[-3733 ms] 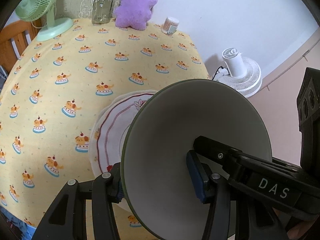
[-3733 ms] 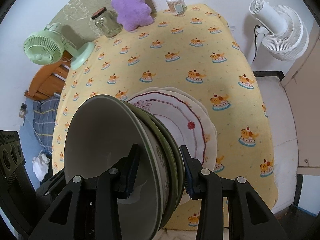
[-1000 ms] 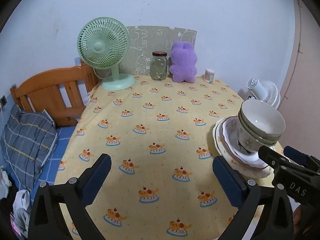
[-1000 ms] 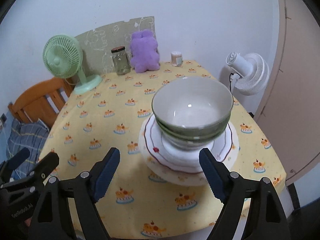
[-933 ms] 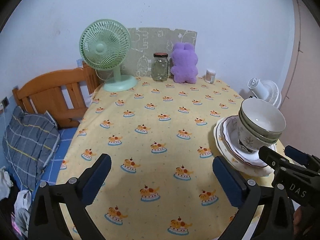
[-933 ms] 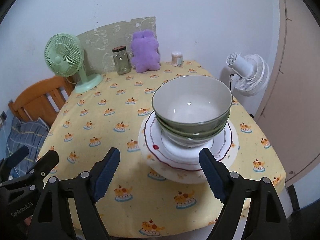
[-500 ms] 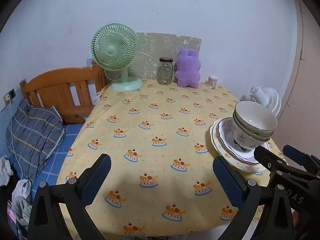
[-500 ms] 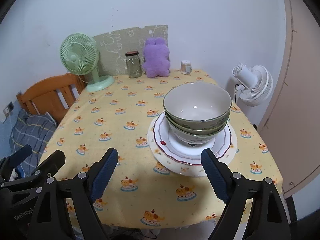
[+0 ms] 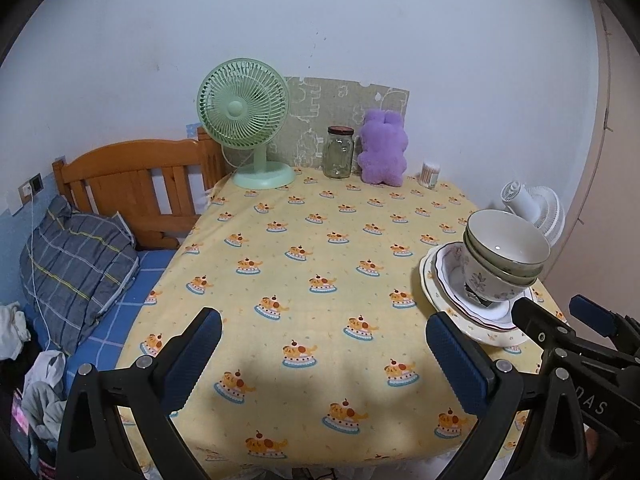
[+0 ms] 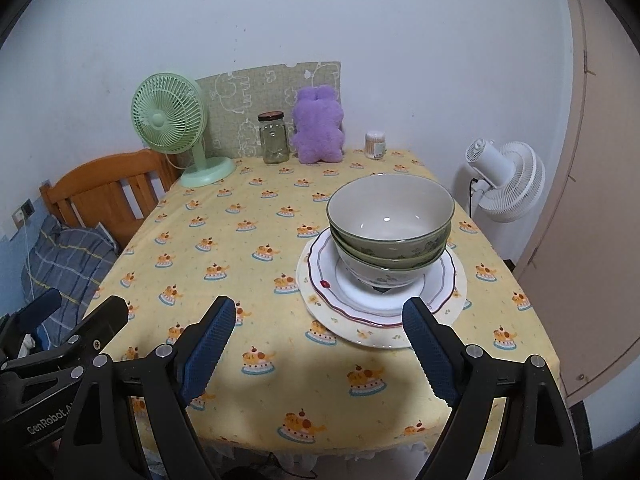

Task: Organize plates and bowls

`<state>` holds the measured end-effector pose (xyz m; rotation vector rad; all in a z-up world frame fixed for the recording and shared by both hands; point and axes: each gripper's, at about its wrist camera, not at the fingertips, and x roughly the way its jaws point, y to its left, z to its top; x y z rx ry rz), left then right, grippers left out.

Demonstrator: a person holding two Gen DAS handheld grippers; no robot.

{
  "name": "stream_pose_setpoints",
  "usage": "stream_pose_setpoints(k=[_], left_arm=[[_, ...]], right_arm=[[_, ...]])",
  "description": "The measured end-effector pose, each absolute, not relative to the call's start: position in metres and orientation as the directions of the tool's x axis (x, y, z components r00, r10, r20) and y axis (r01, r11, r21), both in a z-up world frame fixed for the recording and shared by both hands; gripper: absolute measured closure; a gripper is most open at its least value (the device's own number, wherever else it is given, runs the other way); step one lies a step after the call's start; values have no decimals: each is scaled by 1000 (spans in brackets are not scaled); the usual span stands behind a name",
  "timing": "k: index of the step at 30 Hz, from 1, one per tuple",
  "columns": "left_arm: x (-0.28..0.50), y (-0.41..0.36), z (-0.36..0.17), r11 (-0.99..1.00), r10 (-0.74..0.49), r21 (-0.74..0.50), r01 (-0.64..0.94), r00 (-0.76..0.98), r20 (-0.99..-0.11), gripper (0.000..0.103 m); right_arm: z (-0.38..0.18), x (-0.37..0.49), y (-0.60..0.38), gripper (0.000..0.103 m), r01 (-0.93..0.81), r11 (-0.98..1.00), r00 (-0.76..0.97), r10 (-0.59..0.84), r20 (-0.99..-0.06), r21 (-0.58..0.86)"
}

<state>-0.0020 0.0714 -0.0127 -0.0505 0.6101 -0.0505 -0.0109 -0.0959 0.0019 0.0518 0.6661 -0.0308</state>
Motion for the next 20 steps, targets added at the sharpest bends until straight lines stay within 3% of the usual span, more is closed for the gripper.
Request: stream_pose_setpoints(k=[20], left_arm=[[-11, 63, -10, 998, -64, -49, 44, 823, -564, 0]], right_arm=[[3, -21, -103, 16, 61, 997, 789, -18, -614, 48]])
